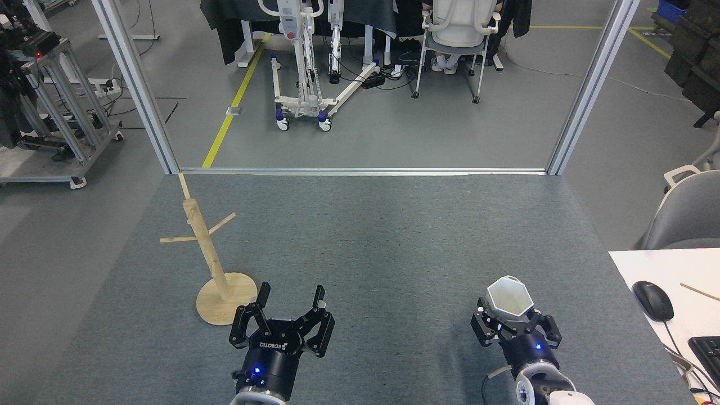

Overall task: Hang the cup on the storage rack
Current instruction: 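Close the right gripper on the white cup and lift it, then carry the cup with the right gripper toward the left gripper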

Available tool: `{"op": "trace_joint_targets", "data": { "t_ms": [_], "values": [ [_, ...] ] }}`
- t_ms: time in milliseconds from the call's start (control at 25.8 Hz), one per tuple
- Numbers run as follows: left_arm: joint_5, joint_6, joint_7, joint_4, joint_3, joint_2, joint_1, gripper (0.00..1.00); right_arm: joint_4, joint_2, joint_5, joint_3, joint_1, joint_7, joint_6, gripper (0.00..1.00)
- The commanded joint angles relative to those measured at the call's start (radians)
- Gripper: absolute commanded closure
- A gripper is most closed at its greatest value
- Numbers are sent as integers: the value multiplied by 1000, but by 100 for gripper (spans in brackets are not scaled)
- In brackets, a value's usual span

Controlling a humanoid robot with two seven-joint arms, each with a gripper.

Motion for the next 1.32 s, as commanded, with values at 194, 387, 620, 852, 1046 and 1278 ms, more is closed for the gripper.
{"op": "trace_joint_targets", "data": {
  "t_ms": [194,387,620,852,1046,1278],
  "values": [
    [0,3,0,1,0,0,-4,0,5,-4,-4,32,-44,-6,-6,3],
    [0,0,0,-5,0,0,-4,0,5,-12,-4,30,-45,-9,-18,44],
    [0,-2,0,-10,0,3,1,1,2,-24,-4,23,-47,-9,-100,91],
    [1,-2,0,-13,0,6,-2,1,-70,-35,-9,-4,-47,-11,-181,97],
    [0,0,-11,-10,0,6,-9,1,-176,-55,-70,-89,-31,-2,-374,100],
    [0,-2,-18,-7,0,7,-10,1,-217,-101,-193,-89,-35,9,-526,100]
  ]
}}
